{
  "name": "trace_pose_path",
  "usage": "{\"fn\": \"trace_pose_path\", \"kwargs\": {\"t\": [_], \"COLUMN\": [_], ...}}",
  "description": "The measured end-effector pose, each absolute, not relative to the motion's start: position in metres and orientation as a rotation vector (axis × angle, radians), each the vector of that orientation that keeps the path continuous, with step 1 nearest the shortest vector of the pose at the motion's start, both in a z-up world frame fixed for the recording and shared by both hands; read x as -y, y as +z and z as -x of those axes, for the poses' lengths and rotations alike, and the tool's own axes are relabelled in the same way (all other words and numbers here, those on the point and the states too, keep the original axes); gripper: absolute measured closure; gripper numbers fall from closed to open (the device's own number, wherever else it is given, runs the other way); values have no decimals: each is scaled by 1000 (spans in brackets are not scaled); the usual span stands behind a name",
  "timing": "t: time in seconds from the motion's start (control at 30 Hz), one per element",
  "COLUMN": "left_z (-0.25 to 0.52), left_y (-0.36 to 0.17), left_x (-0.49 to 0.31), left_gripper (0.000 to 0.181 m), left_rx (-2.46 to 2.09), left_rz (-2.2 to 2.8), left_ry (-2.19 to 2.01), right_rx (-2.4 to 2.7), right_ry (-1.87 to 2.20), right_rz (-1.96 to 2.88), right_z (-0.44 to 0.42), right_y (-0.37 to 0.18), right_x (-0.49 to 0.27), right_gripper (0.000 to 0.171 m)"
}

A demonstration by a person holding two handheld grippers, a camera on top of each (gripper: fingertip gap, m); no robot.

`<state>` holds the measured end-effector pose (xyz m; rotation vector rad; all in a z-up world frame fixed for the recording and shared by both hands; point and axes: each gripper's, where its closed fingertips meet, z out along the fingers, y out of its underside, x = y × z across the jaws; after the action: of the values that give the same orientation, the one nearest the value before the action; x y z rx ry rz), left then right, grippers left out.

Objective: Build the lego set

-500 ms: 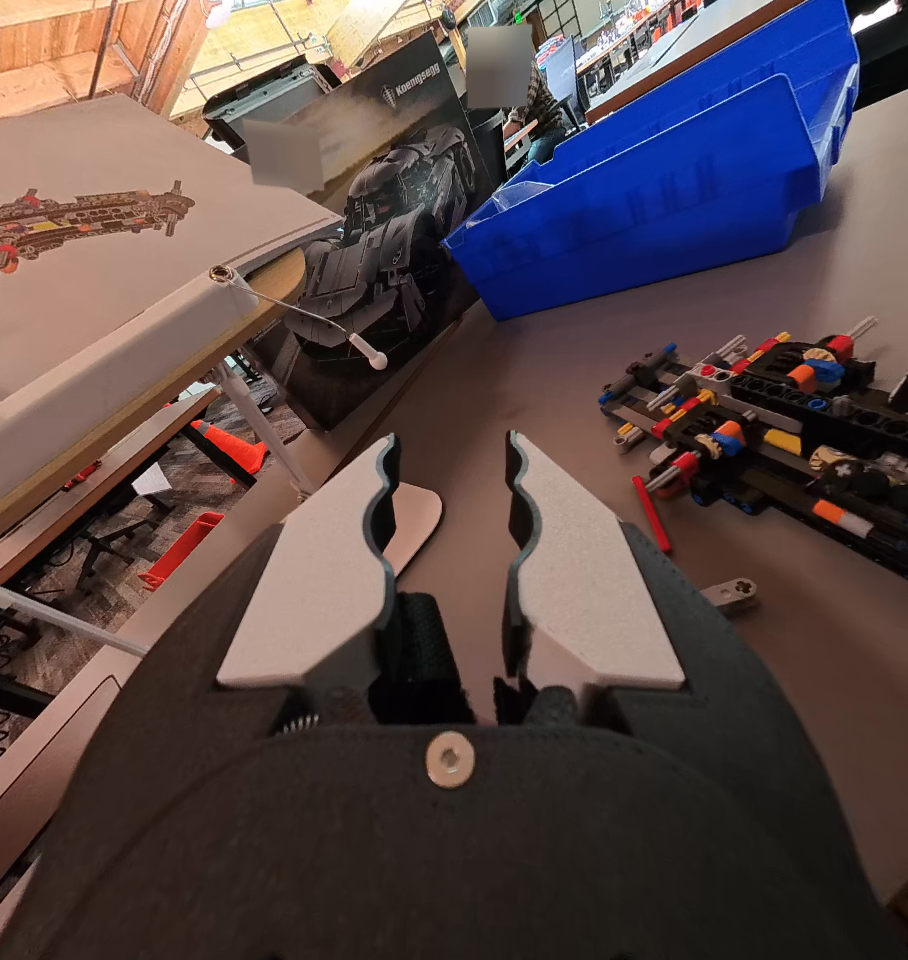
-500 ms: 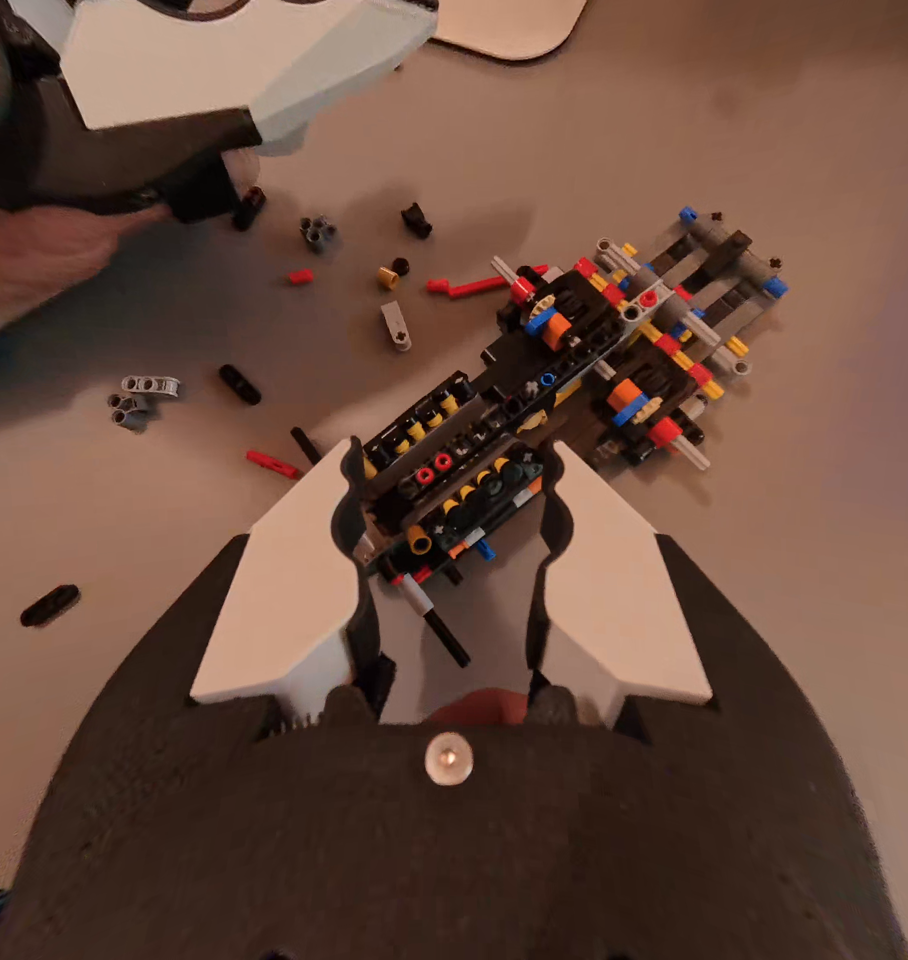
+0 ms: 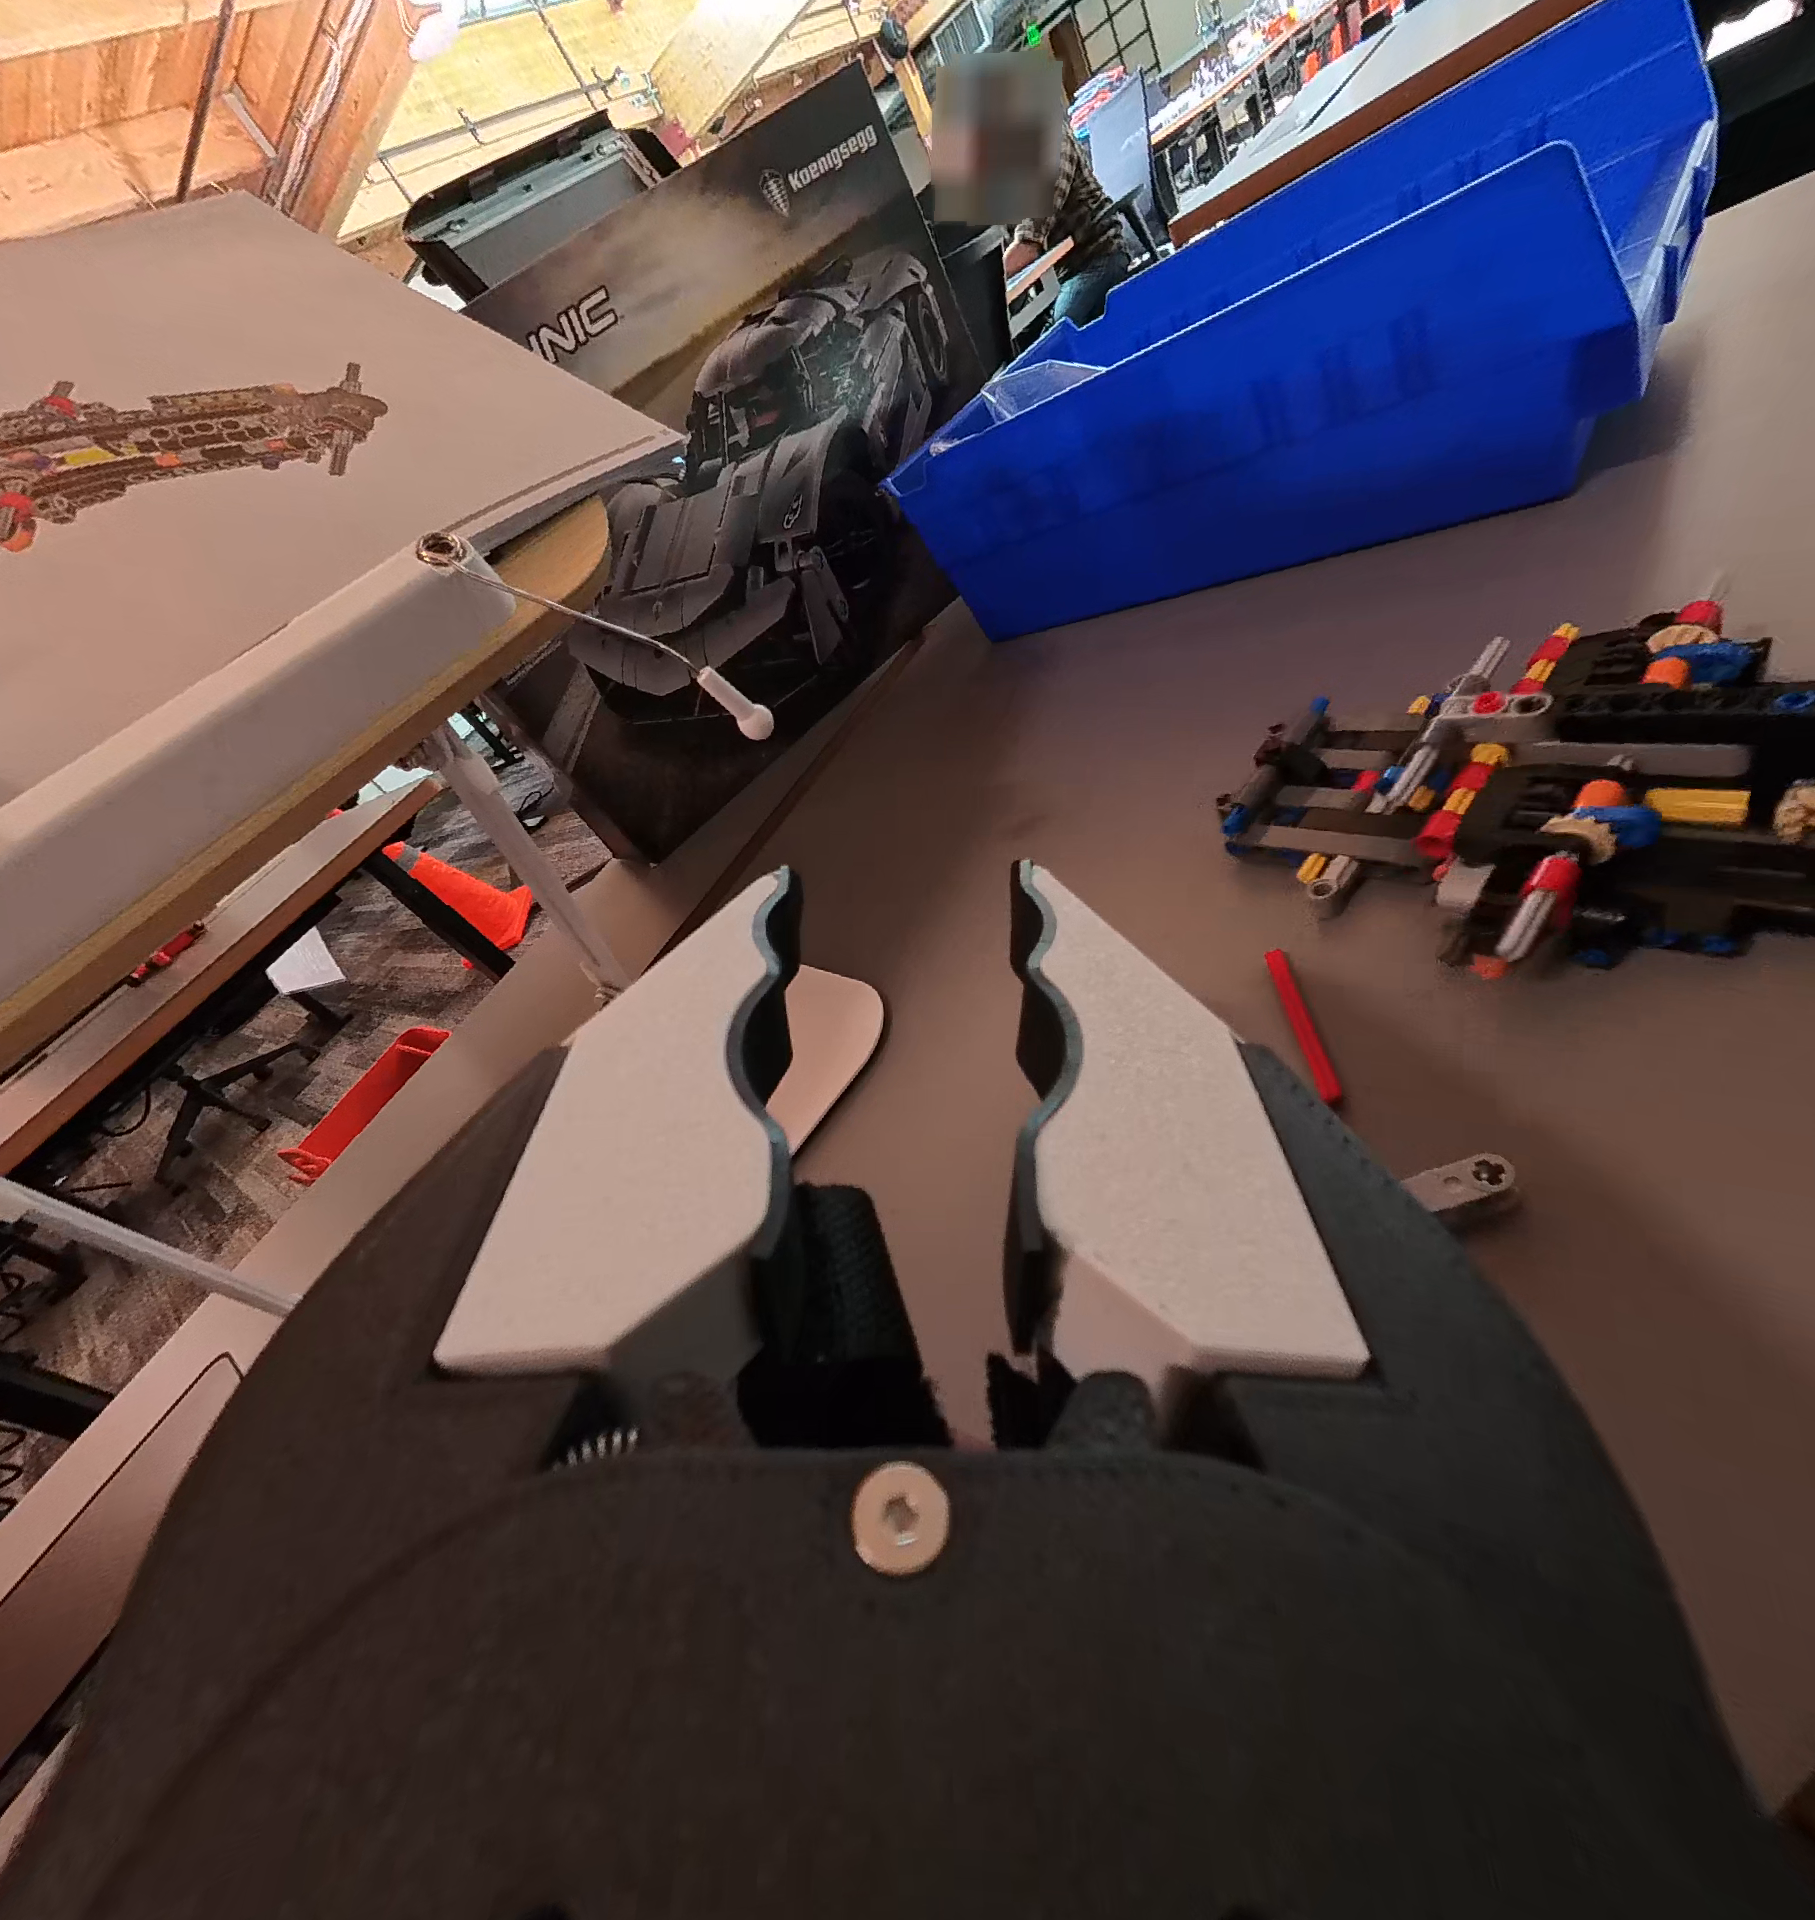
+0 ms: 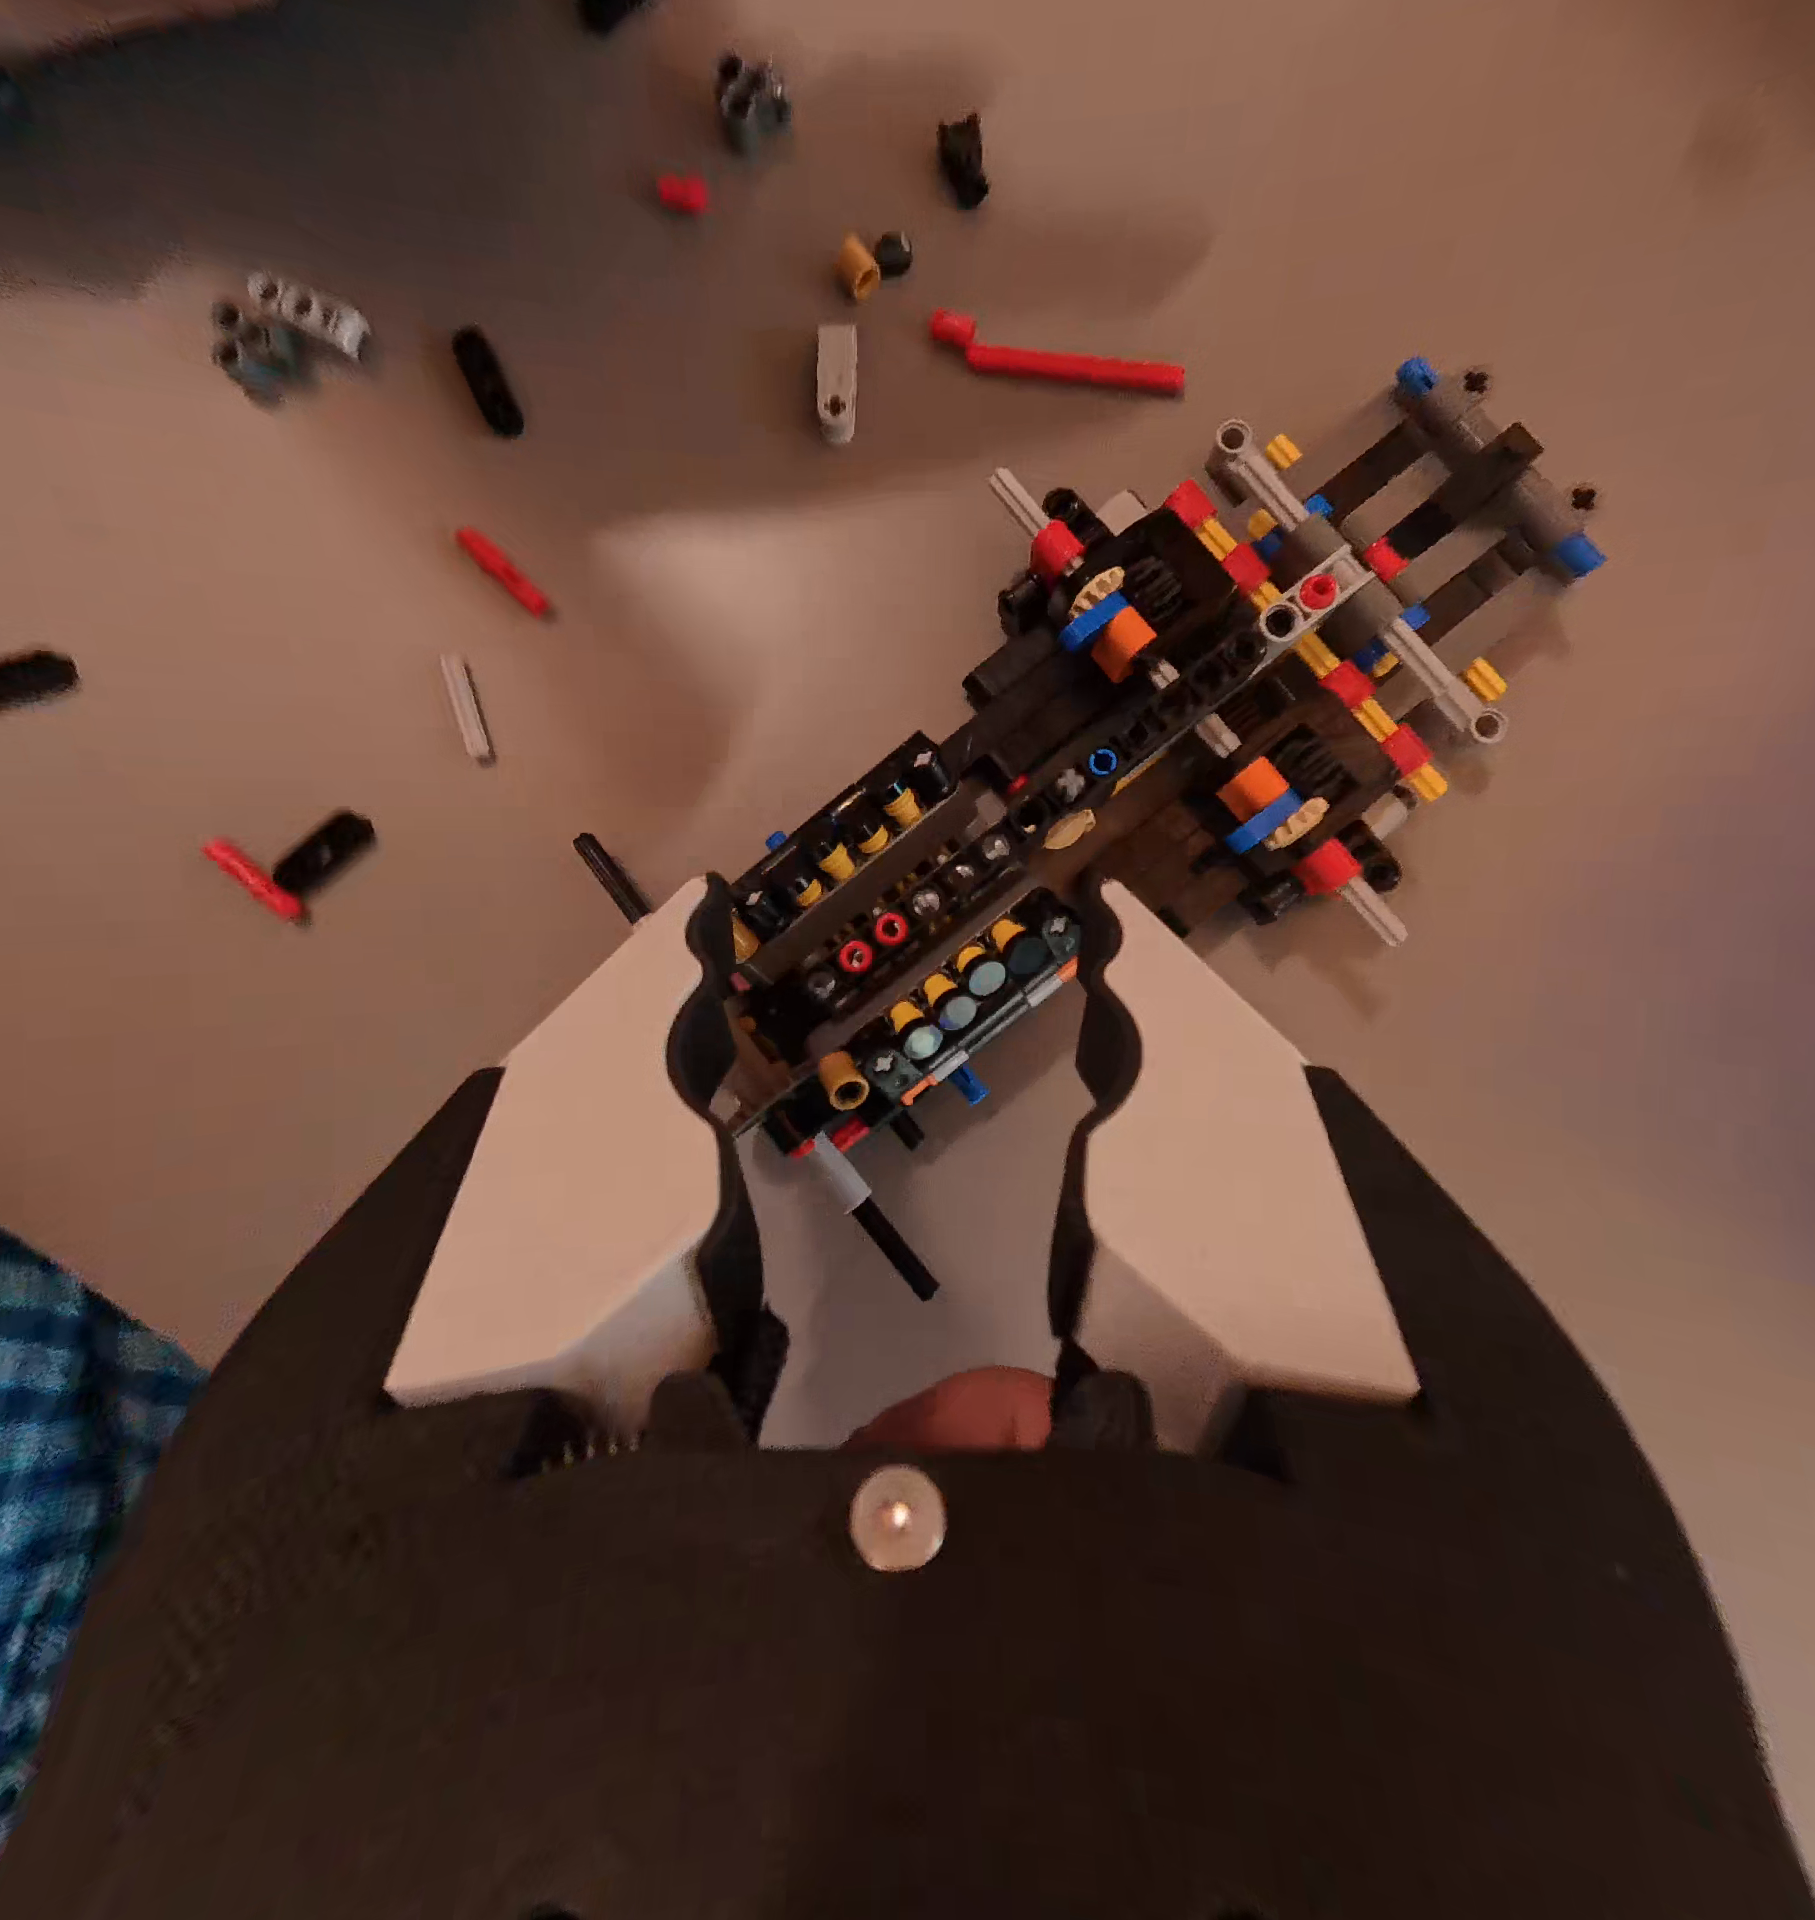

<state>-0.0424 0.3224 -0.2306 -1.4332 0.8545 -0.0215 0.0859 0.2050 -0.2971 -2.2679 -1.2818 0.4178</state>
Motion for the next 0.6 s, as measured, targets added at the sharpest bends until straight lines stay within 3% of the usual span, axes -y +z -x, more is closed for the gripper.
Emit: {"fn": "trace_pose_path", "kwargs": {"t": [0.2, 0.43, 0.6], "left_z": [43, 43, 42], "left_y": [-231, -232, -232], "left_x": [-324, -324, -324], "left_gripper": [142, 142, 142], "left_rx": [-854, -861, -861], "left_rz": [1435, 1436, 1437], "left_ry": [-10, -11, -15], "right_rx": [1400, 982, 999], "right_ry": [314, 453, 263], "right_rz": [2310, 2399, 2403], "right_z": [-108, -74, -80], "right_y": [-291, -277, -288], "right_x": [-205, -225, -235], "right_gripper": [106, 106, 125]}}
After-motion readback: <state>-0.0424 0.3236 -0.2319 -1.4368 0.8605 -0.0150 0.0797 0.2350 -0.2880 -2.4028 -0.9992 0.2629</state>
